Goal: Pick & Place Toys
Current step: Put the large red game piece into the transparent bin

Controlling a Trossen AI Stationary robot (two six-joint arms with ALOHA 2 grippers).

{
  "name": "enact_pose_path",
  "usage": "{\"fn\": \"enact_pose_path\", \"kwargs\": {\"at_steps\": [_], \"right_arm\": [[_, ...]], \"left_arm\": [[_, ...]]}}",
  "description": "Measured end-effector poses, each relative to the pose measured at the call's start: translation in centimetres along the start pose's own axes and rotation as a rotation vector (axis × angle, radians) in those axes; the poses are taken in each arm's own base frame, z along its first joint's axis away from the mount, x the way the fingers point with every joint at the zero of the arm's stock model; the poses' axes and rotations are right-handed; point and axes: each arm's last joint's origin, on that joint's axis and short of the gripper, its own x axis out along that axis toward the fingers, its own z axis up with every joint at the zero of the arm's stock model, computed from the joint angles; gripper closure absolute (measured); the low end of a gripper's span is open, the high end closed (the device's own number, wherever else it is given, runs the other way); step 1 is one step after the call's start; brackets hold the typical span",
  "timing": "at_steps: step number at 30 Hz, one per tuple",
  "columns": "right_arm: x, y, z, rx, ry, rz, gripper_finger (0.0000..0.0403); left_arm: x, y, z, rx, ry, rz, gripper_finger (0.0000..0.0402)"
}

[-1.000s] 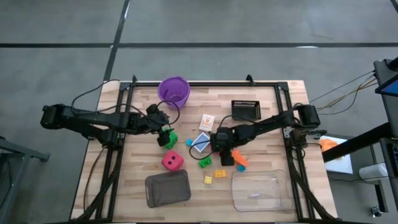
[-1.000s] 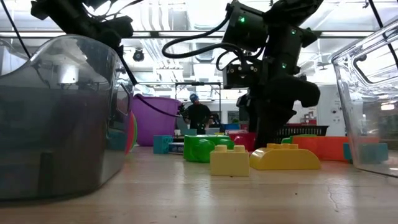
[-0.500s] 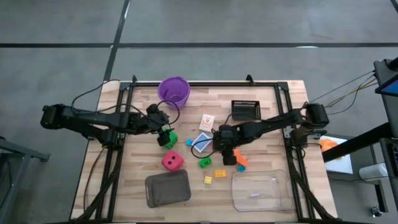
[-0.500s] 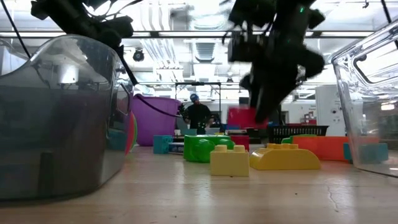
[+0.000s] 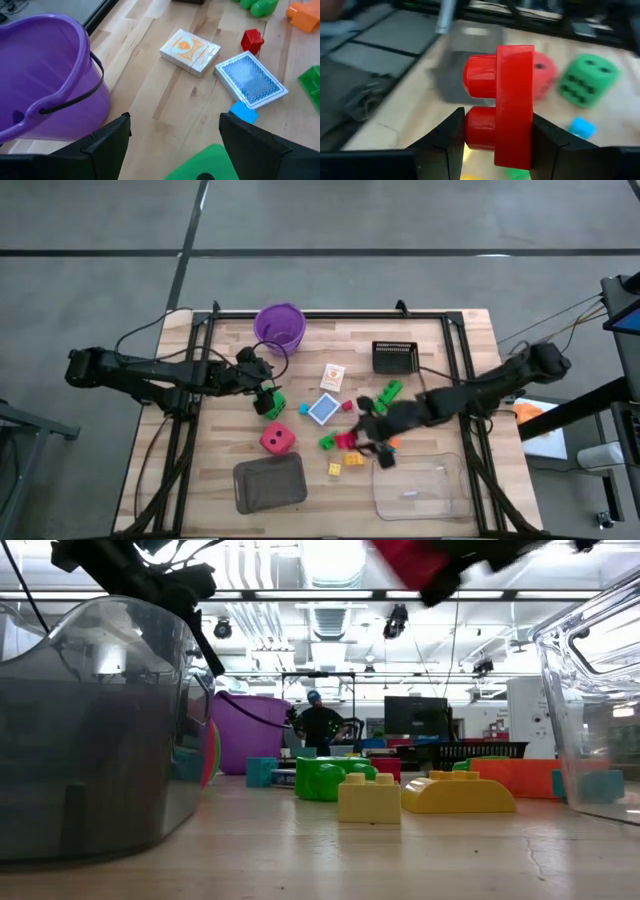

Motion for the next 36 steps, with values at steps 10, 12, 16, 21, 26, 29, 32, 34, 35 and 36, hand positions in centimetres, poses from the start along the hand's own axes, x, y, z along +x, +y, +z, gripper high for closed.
{"fn": "enact_pose_path", "kwargs": {"at_steps": [10,12,16,21,26,29,32,34,35,36], "right_arm": [[-4.7,6.2,-1.4,0.154,0.169,0.086,0.0253],[-5.7,7.1,-1.8,0.183,0.244,0.062,0.0259],[-6.8,8.2,-2.1,0.245,0.384,0.009,0.0284],[-6.8,8.4,-3.8,0.298,0.591,-0.106,0.0319],[-5.8,8.7,-4.9,0.299,0.671,-0.144,0.0379],[-5.4,8.8,-5.1,0.293,0.686,-0.152,0.038],[-5.4,8.7,-5.1,0.289,0.679,-0.163,0.0375],[-5.5,8.7,-4.9,0.285,0.659,-0.177,0.0375],[-5.6,8.6,-4.8,0.282,0.645,-0.188,0.0374],[-5.7,8.5,-4.7,0.279,0.628,-0.201,0.0374]], "left_arm": [[0.9,-0.1,-1.4,0.014,-0.005,-0.001,0.0099],[1.1,-0.1,-1.8,0.014,0.001,0.0,0.0099],[1.2,-0.1,-2.1,0.007,0.005,0.0,0.0099],[1.2,-0.1,-2.1,0.005,0.001,0.0,0.0099],[1.2,-0.1,-2.1,0.004,0.0,-0.001,0.0099],[1.2,-0.1,-2.1,0.003,-0.002,-0.001,0.0099],[1.2,-0.2,-2.0,0.003,-0.004,-0.001,0.0099],[1.2,-0.2,-2.0,0.001,-0.007,-0.002,0.0099],[1.2,-0.2,-1.9,0.001,-0.008,-0.002,0.0099],[1.2,-0.2,-1.9,0.001,-0.008,-0.002,0.0099]]}}
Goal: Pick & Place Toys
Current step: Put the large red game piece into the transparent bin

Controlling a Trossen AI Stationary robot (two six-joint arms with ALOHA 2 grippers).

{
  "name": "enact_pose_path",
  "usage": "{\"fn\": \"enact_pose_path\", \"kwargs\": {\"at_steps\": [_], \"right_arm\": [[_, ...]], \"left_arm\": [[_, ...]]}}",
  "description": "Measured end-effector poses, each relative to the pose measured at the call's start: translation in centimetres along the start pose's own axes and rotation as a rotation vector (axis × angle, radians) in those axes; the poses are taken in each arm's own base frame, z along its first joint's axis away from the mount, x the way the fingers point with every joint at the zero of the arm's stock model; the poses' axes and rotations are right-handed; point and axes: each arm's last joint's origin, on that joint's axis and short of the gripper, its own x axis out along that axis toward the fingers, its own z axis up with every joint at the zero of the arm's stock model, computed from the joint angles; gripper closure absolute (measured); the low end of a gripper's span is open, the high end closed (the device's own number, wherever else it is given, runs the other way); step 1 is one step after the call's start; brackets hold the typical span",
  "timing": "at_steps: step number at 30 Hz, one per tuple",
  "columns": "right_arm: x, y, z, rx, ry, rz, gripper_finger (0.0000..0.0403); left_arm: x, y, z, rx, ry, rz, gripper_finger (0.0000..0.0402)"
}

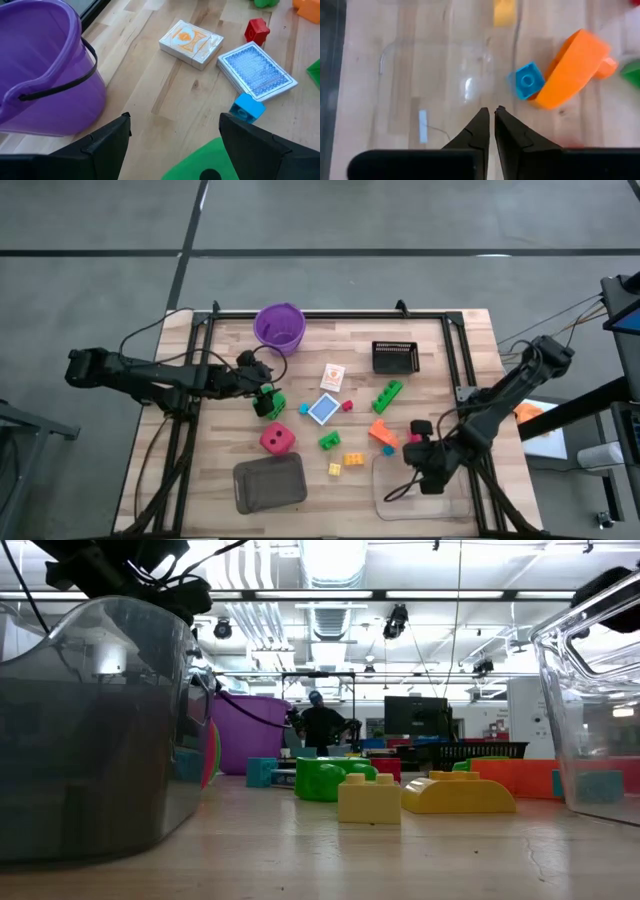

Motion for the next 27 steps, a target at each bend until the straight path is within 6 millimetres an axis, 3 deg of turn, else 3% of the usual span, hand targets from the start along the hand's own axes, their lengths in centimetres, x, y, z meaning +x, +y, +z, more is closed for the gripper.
{"fn": "enact_pose_path", "kwargs": {"at_steps": [6,9,21,27], "right_arm": [[-0.7,-1.1,0.3,0.042,-0.034,-0.094,0.0372],[-0.9,-1.9,0.6,0.081,-0.01,-0.158,0.0351],[-0.5,-6.6,1.6,0.231,0.117,-0.347,0.0118],[-0.4,-9.1,2.1,0.294,0.189,-0.378,0.0082]], "left_arm": [[0.0,0.0,0.0,0.0,0.001,0.0,0.0099],[0.0,0.0,0.0,-0.001,-0.001,0.0,0.0099],[0.0,0.0,0.2,-0.007,-0.013,-0.003,0.0099],[0.0,0.0,0.3,-0.013,-0.023,-0.004,0.0099]]}}
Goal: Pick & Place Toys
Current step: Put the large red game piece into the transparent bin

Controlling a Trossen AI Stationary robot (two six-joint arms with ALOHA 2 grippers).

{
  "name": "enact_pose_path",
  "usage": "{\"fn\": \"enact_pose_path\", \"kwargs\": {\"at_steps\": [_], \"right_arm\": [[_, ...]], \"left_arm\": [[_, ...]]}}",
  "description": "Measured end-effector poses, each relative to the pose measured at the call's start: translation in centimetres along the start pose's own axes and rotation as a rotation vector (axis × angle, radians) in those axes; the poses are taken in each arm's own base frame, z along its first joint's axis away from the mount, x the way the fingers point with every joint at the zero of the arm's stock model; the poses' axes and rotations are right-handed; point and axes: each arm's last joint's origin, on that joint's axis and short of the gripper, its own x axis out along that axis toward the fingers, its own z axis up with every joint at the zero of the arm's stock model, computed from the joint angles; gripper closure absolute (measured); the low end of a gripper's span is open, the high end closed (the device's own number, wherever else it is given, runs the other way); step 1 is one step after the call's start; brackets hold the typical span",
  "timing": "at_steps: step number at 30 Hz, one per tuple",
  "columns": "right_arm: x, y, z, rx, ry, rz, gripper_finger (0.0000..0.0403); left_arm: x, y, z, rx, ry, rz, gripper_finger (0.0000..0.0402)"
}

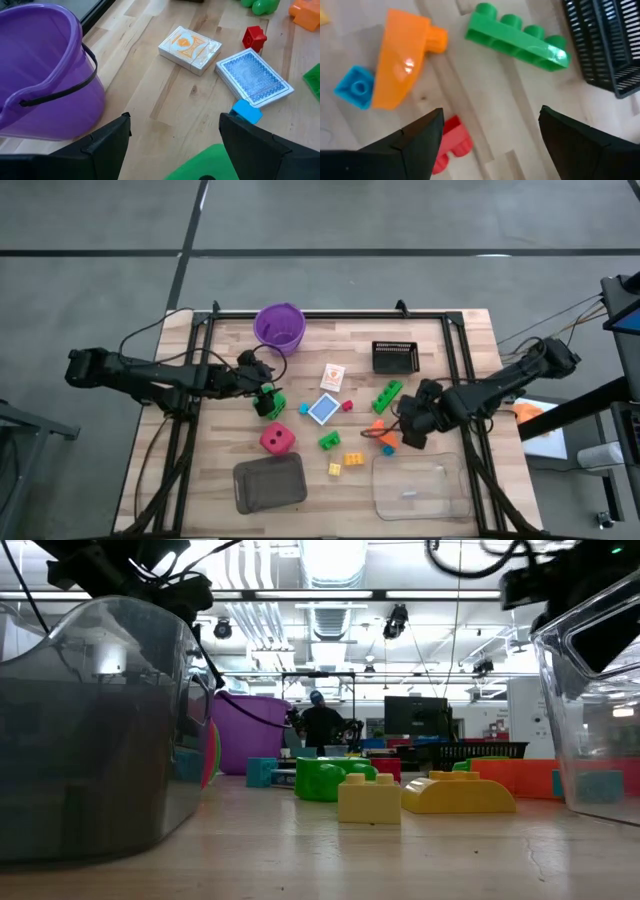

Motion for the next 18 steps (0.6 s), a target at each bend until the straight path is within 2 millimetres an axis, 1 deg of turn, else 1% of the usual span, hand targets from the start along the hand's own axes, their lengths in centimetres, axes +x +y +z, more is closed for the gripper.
{"fn": "enact_pose_path", "kwargs": {"at_steps": [3,8,9,13,16,18], "right_arm": [[0.5,-1.0,1.2,-0.047,-0.004,0.001,0.0091],[1.5,-2.7,3.1,-0.206,-0.01,0.031,0.0124],[1.7,-3.1,3.4,-0.216,-0.01,0.04,0.0131],[2.4,-4.5,4.5,-0.129,0.016,0.131,0.0159],[2.6,-5.0,4.7,-0.027,0.053,0.187,0.0174],[2.5,-5.0,4.6,0.03,0.069,0.193,0.0178]], "left_arm": [[0.0,0.0,0.0,-0.001,-0.003,-0.001,0.0099],[0.0,0.0,0.1,0.005,-0.006,-0.001,0.0099],[0.0,0.0,0.1,0.004,-0.008,-0.001,0.0099],[0.0,0.0,0.1,0.005,-0.008,-0.002,0.0099],[0.0,0.0,0.1,0.0,-0.008,-0.002,0.0099],[0.0,-0.1,0.1,-0.015,-0.011,-0.014,0.0099]]}}
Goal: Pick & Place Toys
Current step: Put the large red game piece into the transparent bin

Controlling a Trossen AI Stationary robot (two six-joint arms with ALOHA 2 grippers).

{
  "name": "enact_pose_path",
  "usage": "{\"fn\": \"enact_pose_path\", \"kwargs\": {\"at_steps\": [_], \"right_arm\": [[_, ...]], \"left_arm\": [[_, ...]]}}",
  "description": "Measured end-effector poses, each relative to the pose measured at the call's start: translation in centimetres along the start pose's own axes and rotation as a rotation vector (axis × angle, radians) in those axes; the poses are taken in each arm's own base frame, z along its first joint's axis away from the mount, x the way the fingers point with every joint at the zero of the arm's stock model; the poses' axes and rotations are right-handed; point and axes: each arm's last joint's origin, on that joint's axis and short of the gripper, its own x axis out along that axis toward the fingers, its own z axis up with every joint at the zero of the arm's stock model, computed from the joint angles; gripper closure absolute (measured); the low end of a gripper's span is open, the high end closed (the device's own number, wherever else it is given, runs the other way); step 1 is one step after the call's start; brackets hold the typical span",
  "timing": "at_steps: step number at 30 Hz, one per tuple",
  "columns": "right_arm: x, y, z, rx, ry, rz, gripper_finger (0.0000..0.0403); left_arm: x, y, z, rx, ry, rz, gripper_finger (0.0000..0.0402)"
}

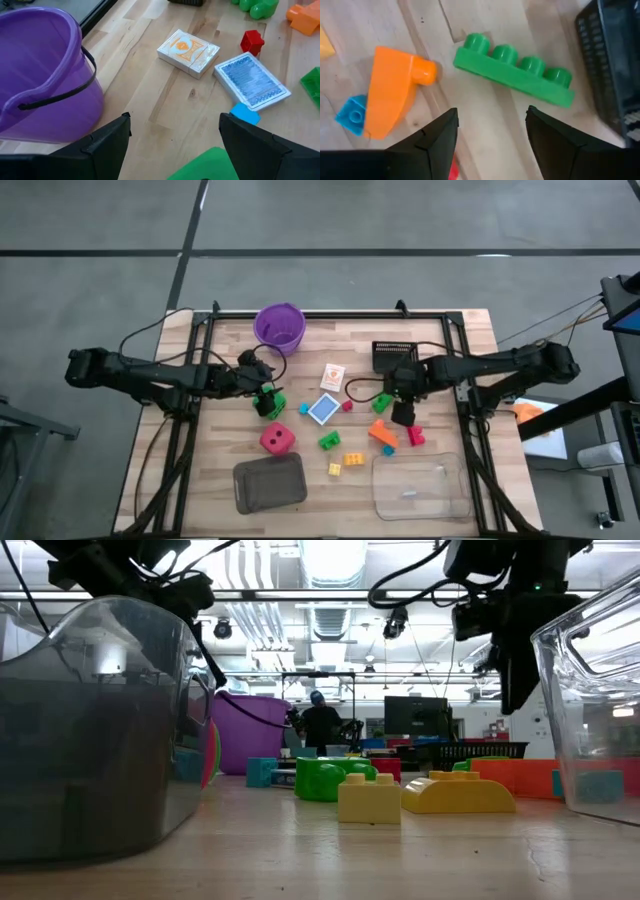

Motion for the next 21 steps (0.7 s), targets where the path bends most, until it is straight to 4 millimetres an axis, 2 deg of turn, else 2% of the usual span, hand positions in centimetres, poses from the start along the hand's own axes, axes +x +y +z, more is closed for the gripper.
{"fn": "enact_pose_path", "kwargs": {"at_steps": [7,16,21], "right_arm": [[-0.2,1.3,-1.3,0.146,0.068,-0.001,0.0166],[0.0,2.7,-1.9,0.346,0.157,0.086,0.0059],[0.2,2.8,-1.9,0.433,0.178,0.087,0.0033]], "left_arm": [[0.0,-0.3,0.4,-0.052,-0.035,-0.072,0.0099],[-0.7,-1.8,1.7,0.026,-0.205,-0.162,0.0099],[-1.1,-2.5,2.3,0.115,-0.289,-0.231,0.0099]]}}
